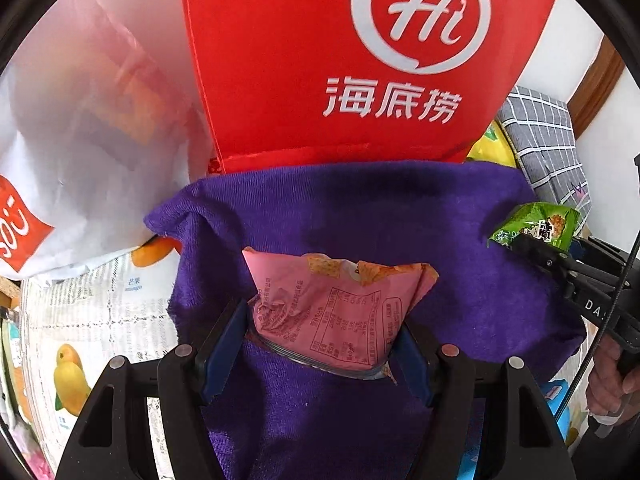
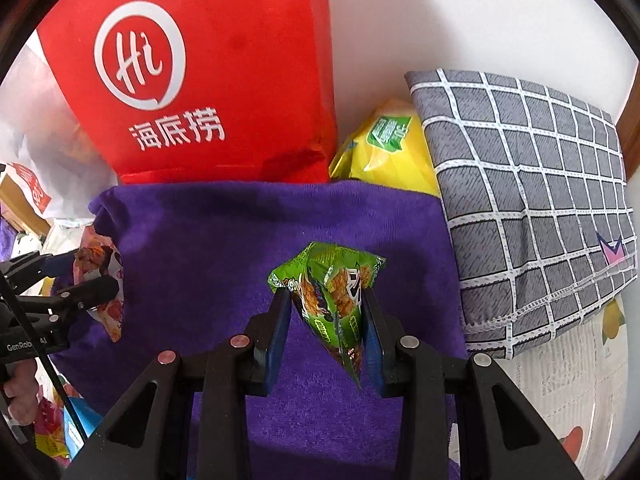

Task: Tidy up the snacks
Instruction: 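Open both tools to drop the green packet and pink wrapper onto the towel, then withdraw both tools from the towel back toward the snack pile, then grasp the pink peach pastry packet with the right tool while the left tool grasps the pink-yellow snack bag, then lift the pastry packet and pink-yellow bag with both tools toward the purple towel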

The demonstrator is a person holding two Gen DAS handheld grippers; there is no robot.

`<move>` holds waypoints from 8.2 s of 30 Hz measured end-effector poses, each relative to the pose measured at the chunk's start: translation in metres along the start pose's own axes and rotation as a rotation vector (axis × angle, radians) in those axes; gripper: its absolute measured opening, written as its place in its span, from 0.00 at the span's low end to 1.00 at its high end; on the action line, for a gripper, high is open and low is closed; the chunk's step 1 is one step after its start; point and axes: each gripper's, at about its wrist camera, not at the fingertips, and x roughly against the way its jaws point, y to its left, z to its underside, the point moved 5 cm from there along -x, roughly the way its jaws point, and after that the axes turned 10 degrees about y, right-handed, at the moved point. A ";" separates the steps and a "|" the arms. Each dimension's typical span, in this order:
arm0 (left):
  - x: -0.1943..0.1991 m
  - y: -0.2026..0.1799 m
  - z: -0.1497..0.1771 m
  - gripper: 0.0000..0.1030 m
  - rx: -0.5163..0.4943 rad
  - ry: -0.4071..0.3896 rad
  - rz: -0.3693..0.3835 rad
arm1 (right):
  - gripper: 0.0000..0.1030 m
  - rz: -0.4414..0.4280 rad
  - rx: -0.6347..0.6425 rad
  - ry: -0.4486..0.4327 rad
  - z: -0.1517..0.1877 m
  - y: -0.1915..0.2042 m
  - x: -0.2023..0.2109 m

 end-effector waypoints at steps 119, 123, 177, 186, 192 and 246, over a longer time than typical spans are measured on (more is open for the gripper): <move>0.129 0.016 0.270 0.82 0.196 -0.318 0.003 | 0.56 -0.174 0.113 -0.114 0.283 0.094 0.082; 0.125 0.014 0.267 0.82 0.192 -0.326 0.022 | 0.52 -0.169 0.096 -0.136 0.284 0.084 0.093; 0.049 0.004 0.223 0.68 0.172 -0.302 -0.012 | 0.52 -0.110 -0.115 -0.163 0.277 0.009 0.080; 0.046 0.006 0.222 0.71 0.165 -0.287 0.008 | 0.52 -0.142 -0.138 -0.168 0.279 0.009 0.082; 0.049 0.008 0.222 0.65 0.178 -0.305 0.015 | 0.52 -0.138 -0.134 -0.166 0.278 0.009 0.081; 0.145 0.019 0.184 0.59 0.207 -0.392 0.043 | 0.49 -0.156 0.022 -0.327 0.131 0.025 0.186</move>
